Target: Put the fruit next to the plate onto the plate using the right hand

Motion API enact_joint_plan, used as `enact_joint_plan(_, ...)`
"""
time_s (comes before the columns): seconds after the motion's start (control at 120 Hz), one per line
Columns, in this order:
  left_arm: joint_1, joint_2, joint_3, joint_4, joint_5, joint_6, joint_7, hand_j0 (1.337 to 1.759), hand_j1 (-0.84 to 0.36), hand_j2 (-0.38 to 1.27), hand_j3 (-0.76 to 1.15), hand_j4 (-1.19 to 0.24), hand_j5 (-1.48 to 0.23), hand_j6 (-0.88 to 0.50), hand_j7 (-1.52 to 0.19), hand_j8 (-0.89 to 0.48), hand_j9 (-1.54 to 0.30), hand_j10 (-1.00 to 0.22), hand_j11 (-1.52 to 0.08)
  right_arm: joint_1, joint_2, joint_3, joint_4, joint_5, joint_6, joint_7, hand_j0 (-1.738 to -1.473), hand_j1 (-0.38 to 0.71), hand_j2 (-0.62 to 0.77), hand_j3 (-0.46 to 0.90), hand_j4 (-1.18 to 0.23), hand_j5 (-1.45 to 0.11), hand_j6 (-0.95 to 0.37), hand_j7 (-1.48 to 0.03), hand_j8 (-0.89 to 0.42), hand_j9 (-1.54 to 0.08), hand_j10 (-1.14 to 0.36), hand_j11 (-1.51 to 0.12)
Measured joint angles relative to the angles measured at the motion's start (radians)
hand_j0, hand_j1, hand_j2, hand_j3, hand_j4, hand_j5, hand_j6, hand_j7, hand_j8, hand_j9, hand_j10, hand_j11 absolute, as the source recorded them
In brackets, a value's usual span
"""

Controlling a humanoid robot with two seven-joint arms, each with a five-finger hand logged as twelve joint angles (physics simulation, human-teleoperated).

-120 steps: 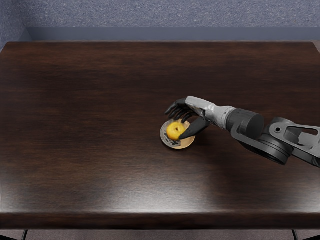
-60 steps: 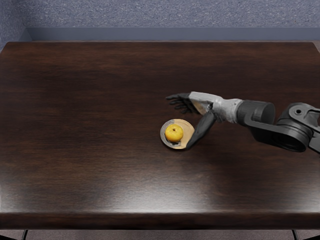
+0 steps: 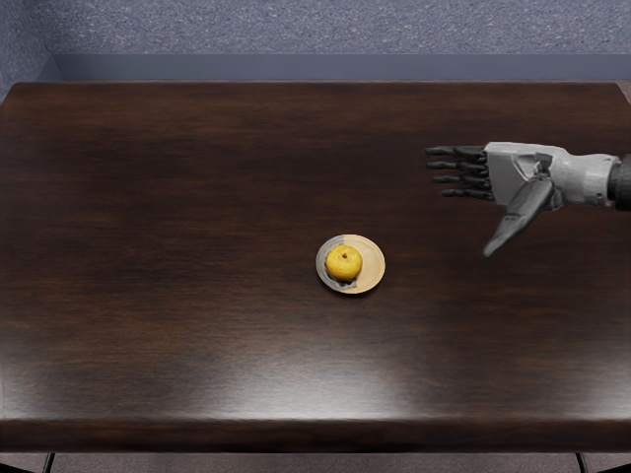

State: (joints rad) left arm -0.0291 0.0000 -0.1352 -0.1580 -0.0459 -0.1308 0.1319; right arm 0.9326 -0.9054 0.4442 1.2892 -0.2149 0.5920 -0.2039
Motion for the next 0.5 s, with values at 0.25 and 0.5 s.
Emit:
enact_joint_plan(0.25,0.000,0.000,0.000,0.000,0.000,0.000,0.000,1.658,0.35,0.00,0.00,0.00,0.00,0.00,0.00,0.00,0.00,0.00,0.00,-0.043,-0.044,0.000,-0.157,0.052,0.017,0.000,-1.658,-0.35,0.00,0.00,0.00,0.00,0.00,0.00,0.00,0.00,0.00,0.00)
enact_joint_plan(0.5,0.000,0.000,0.000,0.000,0.000,0.000,0.000,1.658,0.35,0.00,0.00,0.00,0.00,0.00,0.00,0.00,0.00,0.00,0.00,-0.066,-0.048,-0.003,-0.176,0.058,0.019,-0.001,-1.658,-0.35,0.00,0.00,0.00,0.00,0.00,0.00,0.00,0.00,0.00,0.00)
